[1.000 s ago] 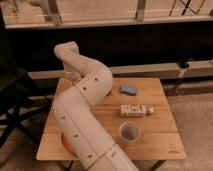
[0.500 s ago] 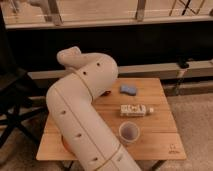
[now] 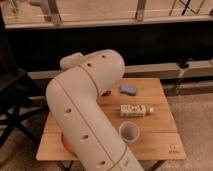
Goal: Place the eraser in the ceramic cup
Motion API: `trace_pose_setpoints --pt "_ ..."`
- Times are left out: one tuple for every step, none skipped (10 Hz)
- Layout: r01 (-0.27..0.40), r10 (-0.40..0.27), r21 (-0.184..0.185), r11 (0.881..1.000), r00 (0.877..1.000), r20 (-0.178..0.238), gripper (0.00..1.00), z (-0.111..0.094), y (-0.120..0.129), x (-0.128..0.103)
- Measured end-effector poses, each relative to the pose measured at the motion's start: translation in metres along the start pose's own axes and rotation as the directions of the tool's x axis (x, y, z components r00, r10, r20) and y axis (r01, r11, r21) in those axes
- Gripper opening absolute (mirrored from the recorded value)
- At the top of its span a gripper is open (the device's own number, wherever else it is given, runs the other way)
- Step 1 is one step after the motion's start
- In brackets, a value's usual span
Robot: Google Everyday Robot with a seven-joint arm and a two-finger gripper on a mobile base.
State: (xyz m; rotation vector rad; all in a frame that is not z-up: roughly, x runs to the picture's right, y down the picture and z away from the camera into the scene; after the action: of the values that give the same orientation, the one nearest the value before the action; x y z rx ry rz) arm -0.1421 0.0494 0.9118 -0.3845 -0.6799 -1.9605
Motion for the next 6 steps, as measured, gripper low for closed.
trace_pose_setpoints --pt "-0.013 0.013 -0.002 1.0 1.0 -0.025 0.8 0.0007 0.0029 -0.0019" --pt "-0.02 0.02 -0.007 1.0 0.999 -0.043 0.8 0.0002 0.0038 -0.0025" --pt "-0.03 0.029 -0.01 1.0 0.997 -0.072 0.8 -0.0001 0.0038 -0.0026" --pt "-0.04 0.039 -0.009 0.999 0.994 -0.099 0.8 -0.0006 0.0042 -0.0012" --pt "-0.048 0.047 -0.007 0.999 0.992 -0.116 0.8 0.0005 0.0047 -0.0002" --pt "-0.055 0.055 -0.002 0.998 0.989 -0.137 0.8 0.0023 0.0046 0.0039"
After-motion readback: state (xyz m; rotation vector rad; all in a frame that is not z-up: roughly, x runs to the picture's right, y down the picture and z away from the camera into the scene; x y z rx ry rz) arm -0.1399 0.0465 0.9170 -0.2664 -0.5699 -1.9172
